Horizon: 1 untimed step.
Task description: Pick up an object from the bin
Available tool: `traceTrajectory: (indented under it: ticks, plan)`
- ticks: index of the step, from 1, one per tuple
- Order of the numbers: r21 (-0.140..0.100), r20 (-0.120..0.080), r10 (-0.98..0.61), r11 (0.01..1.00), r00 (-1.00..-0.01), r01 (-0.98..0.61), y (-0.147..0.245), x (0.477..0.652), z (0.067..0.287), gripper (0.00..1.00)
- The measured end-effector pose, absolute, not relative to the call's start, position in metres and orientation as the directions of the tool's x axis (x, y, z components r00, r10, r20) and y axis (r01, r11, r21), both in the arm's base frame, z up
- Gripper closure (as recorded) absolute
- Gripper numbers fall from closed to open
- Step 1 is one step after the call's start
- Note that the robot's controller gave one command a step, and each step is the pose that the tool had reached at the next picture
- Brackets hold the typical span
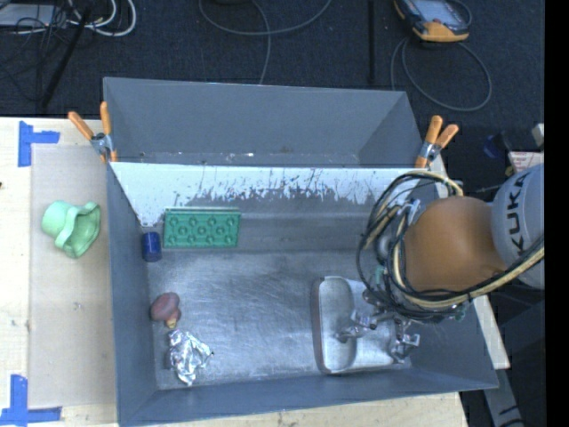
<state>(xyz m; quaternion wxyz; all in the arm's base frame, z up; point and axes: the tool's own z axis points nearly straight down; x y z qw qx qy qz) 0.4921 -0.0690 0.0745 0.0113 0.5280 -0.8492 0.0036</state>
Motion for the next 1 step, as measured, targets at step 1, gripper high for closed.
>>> traceTrajectory:
  ticks: [1]
  plan:
    - [-0.004, -0.002, -0.922, 0.386, -0.386, -0.922, -0.0609, 0.4748, 0.2222, 1.0]
